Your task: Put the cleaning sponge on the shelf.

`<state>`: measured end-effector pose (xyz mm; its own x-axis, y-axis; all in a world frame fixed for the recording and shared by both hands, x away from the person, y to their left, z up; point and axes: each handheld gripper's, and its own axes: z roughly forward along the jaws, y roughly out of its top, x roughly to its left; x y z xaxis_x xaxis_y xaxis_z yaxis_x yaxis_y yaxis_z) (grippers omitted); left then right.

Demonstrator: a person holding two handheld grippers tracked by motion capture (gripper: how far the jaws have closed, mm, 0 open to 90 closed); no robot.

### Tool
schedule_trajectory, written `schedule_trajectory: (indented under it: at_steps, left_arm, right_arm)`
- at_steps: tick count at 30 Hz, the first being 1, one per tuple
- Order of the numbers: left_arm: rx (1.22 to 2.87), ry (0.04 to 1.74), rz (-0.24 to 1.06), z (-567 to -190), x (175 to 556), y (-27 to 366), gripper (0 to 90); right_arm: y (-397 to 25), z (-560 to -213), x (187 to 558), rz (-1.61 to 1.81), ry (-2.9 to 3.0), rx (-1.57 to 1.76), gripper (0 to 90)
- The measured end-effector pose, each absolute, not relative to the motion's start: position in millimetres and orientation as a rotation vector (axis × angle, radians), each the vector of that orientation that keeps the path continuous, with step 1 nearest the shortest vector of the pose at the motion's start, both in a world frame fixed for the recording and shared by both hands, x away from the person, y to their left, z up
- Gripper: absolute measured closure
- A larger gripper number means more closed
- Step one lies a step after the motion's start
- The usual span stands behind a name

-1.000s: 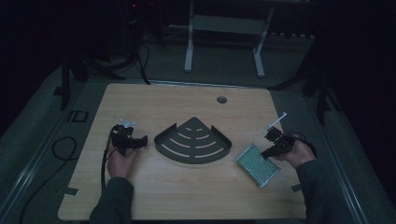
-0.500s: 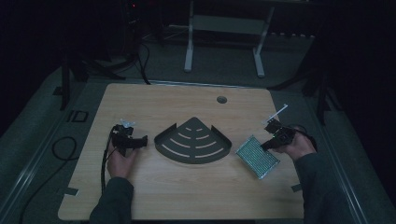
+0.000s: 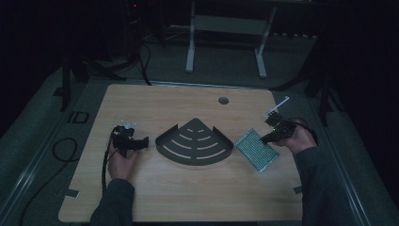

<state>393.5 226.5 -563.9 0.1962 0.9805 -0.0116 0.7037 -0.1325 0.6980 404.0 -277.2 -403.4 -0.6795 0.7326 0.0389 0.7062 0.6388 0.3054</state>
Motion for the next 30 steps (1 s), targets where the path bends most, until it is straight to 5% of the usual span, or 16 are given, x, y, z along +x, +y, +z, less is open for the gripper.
schedule_trajectory:
  at_steps: [30]
  left_arm:
    - [1.902, 1.567, 0.626, -563.8, 393.6, 226.4, 7.7]
  right_arm:
    - [-254.4, -381.8, 430.6, 0.503, 2.746, 1.195, 89.7]
